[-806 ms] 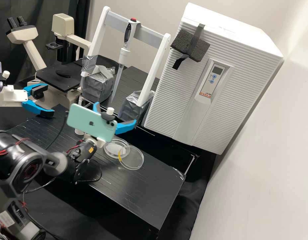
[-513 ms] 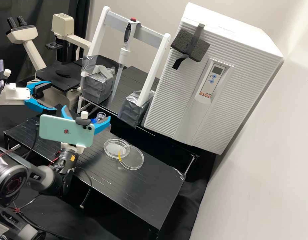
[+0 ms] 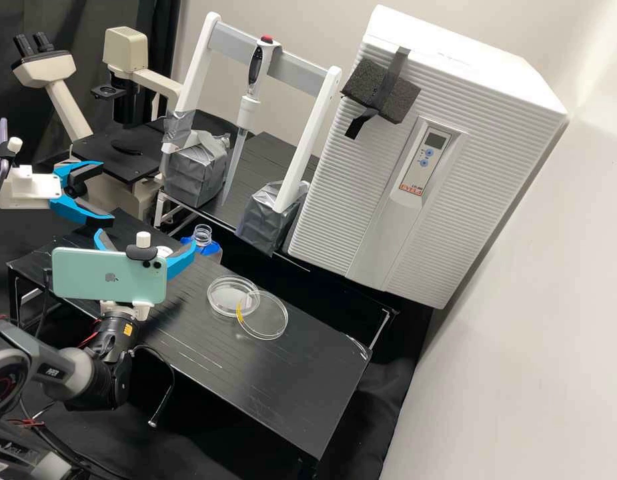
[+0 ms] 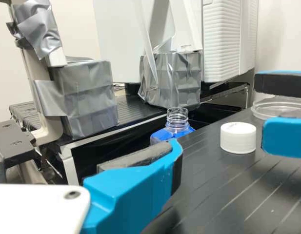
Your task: Close the bottle
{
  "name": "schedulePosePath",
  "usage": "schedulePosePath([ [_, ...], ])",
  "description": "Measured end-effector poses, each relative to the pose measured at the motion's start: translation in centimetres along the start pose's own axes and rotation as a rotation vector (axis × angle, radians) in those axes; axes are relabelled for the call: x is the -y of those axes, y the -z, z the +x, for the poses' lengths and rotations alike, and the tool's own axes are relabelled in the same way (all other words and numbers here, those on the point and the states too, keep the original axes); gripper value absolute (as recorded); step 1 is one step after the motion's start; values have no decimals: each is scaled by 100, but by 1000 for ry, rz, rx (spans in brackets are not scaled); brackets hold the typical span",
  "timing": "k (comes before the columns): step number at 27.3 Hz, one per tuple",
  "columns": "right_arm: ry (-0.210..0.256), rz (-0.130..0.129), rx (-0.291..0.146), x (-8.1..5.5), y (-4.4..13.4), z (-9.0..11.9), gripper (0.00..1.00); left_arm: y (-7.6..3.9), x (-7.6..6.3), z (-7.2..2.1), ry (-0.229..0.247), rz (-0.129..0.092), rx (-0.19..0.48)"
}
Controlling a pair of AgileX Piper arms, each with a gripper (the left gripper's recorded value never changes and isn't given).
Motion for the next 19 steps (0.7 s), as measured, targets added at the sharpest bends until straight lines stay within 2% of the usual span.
schedulePosePath([
  [2, 18, 6, 11, 41, -22, -5, 100, -1, 4, -3, 2, -1, 0],
  [4, 33, 0, 11, 70, -30, 1, 100, -1, 4, -3, 2, -1, 0],
  [6, 51, 8, 17, 109, -49, 0, 100, -1, 4, -3, 2, -1, 0],
  [9, 73, -1, 35, 157, -90, -3, 100, -1, 4, -3, 2, -1, 0],
  [14, 77, -2, 60, 155, -143, -5, 100, 1, 9, -3, 7, -1, -3],
  [15, 75, -3, 61, 150, -146, -8, 0, 3, 13, -3, 11, -1, -5],
  [19, 76, -3, 61, 151, -147, -8, 0, 6, 18, -3, 16, -1, -8],
])
